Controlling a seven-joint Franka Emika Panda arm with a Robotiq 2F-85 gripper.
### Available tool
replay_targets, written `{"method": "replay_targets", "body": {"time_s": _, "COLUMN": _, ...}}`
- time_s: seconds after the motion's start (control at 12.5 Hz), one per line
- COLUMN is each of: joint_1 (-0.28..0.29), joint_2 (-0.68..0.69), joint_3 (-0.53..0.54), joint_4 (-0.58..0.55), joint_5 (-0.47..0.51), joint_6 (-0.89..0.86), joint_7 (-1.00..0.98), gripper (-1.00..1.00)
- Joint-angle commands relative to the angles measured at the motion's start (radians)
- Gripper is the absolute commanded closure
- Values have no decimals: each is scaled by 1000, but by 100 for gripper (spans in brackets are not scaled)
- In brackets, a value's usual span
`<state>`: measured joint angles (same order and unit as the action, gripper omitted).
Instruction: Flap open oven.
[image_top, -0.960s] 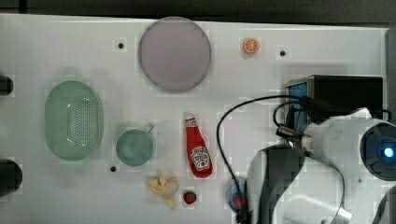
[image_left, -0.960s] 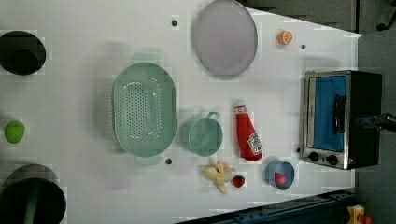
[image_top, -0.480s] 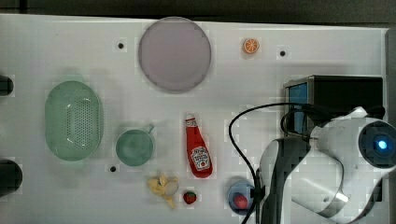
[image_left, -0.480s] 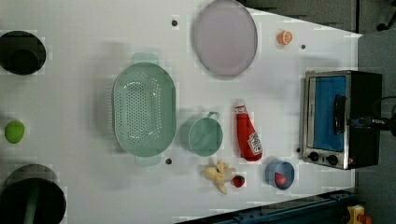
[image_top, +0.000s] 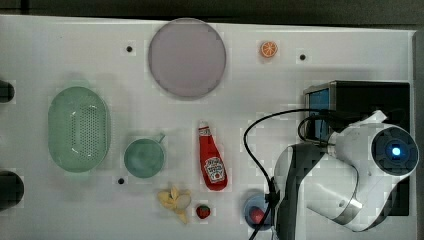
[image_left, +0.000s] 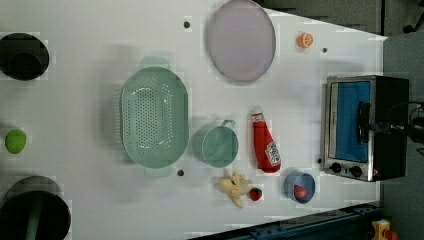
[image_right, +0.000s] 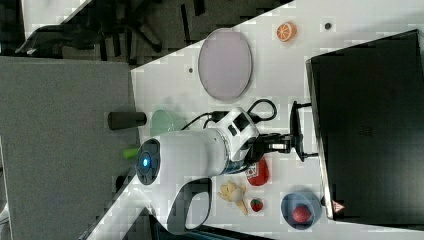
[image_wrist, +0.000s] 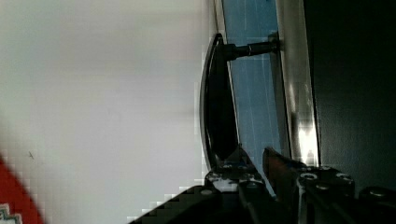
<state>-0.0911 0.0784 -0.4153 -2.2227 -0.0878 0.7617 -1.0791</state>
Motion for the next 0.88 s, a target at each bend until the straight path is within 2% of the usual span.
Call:
{"method": "replay_targets", "body": {"time_s": 0.08, "joint_1": 2, "joint_2": 32, "joint_3": -6, "joint_4": -2, "joint_5": 1, "joint_6": 32, "joint_7": -38, "gripper": 65}}
{"method": "replay_targets", "body": {"time_s": 0.64, "joint_1": 26, "joint_2": 55, "joint_3": 47, "joint_4": -48, "joint_5": -7, "joint_6": 83, "joint_7": -14, "gripper": 65}}
{"method": "replay_targets", "body": {"time_s": 0.88, "joint_1": 58, "joint_2": 56, "joint_3": 95, "joint_4": -80, "joint_5": -127, "joint_6": 94, "joint_7": 61, "gripper": 65}}
